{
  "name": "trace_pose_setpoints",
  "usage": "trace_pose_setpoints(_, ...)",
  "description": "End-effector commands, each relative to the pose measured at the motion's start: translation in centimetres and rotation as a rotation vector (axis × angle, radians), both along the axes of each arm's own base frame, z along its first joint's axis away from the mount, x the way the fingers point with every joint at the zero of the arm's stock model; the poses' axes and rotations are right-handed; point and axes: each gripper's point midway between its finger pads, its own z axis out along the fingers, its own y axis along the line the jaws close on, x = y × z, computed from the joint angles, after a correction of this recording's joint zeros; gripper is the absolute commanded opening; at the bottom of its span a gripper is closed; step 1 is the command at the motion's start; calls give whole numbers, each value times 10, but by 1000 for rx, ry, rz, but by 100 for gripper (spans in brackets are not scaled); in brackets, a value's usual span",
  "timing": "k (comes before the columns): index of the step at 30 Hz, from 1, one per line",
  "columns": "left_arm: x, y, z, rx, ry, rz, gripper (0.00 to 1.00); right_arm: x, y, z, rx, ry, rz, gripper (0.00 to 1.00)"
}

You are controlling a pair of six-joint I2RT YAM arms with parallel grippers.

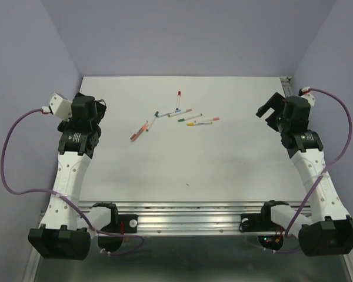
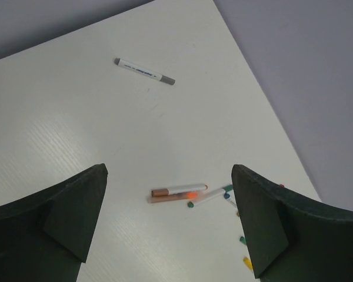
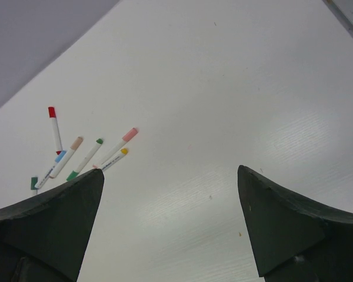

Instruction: Open the pen caps

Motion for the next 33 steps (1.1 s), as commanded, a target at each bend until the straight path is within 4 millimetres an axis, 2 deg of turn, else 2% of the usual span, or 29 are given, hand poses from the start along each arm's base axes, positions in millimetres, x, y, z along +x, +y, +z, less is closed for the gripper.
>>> trace_pose_setpoints(1, 10, 4, 3, -10, -7, 24, 99, 3, -2, 23, -15, -91, -2, 100)
trace_pose_setpoints(3, 24, 0, 6, -12, -16, -13, 99, 0, -1, 26, -56, -103, 40, 100)
trace_pose_setpoints(4, 32, 0, -1, -1, 5, -28, 99, -2, 0, 18, -62, -91, 52, 100)
trace_pose_setpoints(6, 45, 6, -1, -5, -2, -19, 99, -4, -1, 16, -73, -99, 50, 100)
trace_pose_setpoints(8, 62, 11, -9, -11, 31, -5, 99, -6, -9, 12, -59, -89, -10, 100)
trace_pose_setpoints(9, 67, 25, -13, -26, 45, 14, 99, -7, -9, 11, -60, -82, -14, 100)
trace_pose_setpoints(10, 78, 28, -27, -36, 86, 11, 99, -7, -9, 10, -69, -78, -4, 100)
trace_pose_setpoints(11, 86, 37, -23, -55, 81, 14, 99, -8, -9, 10, -80, -69, 1, 100)
trace_pose_setpoints(12, 92, 40, -29, -72, 96, 18, 99, -9, -9, 7, -72, -57, -2, 100)
trace_pose_setpoints(13, 101, 46, -47, -100, 140, 31, 99, -9, -12, 5, -73, -49, -21, 100)
trace_pose_setpoints(14, 108, 49, -45, -127, 132, 41, 99, -10, -12, 2, -79, -42, -15, 100)
trace_pose_setpoints(15, 112, 53, -51, -141, 143, 56, 99, -10, -12, 0, -82, -35, -17, 100)
trace_pose_setpoints(16, 119, 63, -70, -160, 183, 85, 99, -10, -13, -1, -82, -32, -24, 100)
trace_pose_setpoints(18, 132, 66, -75, -201, 186, 82, 99, -11, -13, -6, -79, -21, -23, 100)
trace_pose_setpoints(19, 142, 72, -86, -219, 209, 98, 99, -11, -13, -10, -79, -8, -25, 100)
trace_pose_setpoints(23, 172, 80, -106, -241, 264, 101, 99, -10, -13, -20, -80, 14, -20, 100)
trace_pose_setpoints(24, 176, 78, -111, -254, 278, 87, 99, -9, -13, -22, -79, 19, -22, 100)
trace_pose_setpoints(25, 183, 78, -124, -273, 295, 97, 99, -9, -12, -23, -78, 20, -20, 100)
trace_pose_setpoints(26, 189, 81, -120, -277, 282, 112, 99, -8, -13, -28, -79, 31, -22, 100)
trace_pose_setpoints(27, 193, 82, -133, -300, 303, 135, 99, -8, -12, -27, -79, 29, -19, 100)
trace_pose_setpoints(30, 198, 87, -138, -318, 320, 187, 99, -8, -14, -31, -86, 47, -27, 100)
trace_pose_setpoints(31, 199, 88, -149, -329, 342, 208, 99, -8, -16, -32, -91, 51, -36, 100)
trace_pose_setpoints(33, 198, 89, -156, -357, 348, 250, 99, -7, -17, -33, -95, 53, -41, 100)
